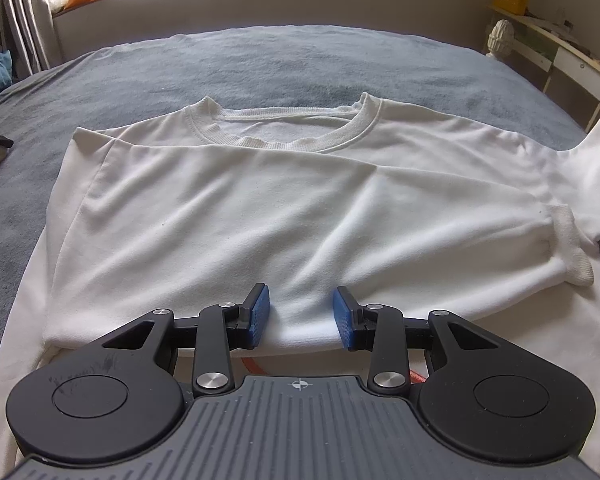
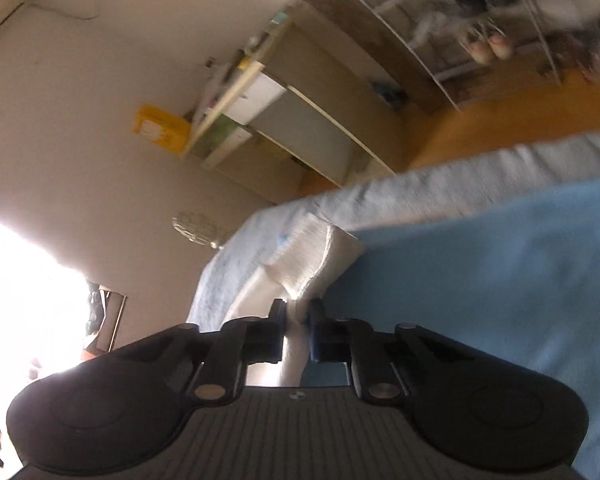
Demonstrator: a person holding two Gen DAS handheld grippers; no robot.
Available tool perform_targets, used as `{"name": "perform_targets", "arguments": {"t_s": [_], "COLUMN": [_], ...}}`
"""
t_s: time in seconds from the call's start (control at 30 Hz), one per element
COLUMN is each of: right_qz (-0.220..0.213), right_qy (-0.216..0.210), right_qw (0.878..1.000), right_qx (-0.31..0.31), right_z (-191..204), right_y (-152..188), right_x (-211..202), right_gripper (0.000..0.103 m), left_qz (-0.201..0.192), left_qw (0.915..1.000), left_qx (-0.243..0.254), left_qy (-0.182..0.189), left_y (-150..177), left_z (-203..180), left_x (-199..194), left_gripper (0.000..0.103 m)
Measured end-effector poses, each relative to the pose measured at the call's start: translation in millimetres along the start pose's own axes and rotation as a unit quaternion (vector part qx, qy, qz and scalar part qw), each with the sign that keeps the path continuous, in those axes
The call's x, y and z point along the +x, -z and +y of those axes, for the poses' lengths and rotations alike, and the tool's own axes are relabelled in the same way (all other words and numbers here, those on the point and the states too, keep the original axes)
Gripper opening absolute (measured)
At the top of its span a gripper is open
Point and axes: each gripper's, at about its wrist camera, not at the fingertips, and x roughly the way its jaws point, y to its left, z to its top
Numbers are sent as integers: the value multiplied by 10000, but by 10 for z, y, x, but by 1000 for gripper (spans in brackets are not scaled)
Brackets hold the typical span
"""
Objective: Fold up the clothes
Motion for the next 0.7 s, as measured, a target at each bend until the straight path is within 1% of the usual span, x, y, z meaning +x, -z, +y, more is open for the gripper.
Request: {"name": "perform_targets", "arguments": {"t_s": [0.07,0.13,0.2,0.3,0.4,0.5,0.53,0.6,0.7], "right_qz": [-151,-215,-147,181,735,1493,1756,2176,2771], "right_qy": [-177,-440,-759,-1285,-1796,-2102,-2168,-2159,-2105], "right_qw": [9987,9934,9819,9566,9256,8994,8905,8737,8454], "right_qx": [-445,-1041,-1730,-2608,-3250,-3531,-3595,-3778,-4052], "right_z": [178,439,787,1294,1724,1931,1980,1937,1842], "right_y": [-1,75,232,626,1200,1898,2144,2665,3453], "right_x": [-82,-201,-275,-362,-354,-194,-137,-41,100], "right_gripper": [9,9,9,9,9,9,9,9,9], "left_qz": [-1,-3,-8,-14,-41,-28,-17,-23,-32], "left_qw": [10000,10000,9998,9994,9985,9969,9961,9930,9857], "left_qx": [-23,-44,-91,-204,-345,-533,-611,-889,-1370], "left_qy": [23,73,152,284,425,581,638,774,978], "left_y": [1,-4,-13,-22,-28,-40,-45,-35,-13], "left_z": [5,22,51,107,172,279,323,479,743], "left_x": [4,4,1,-8,-38,-92,-110,-167,-246], "left_gripper": [35,35,35,35,35,35,35,35,35]}}
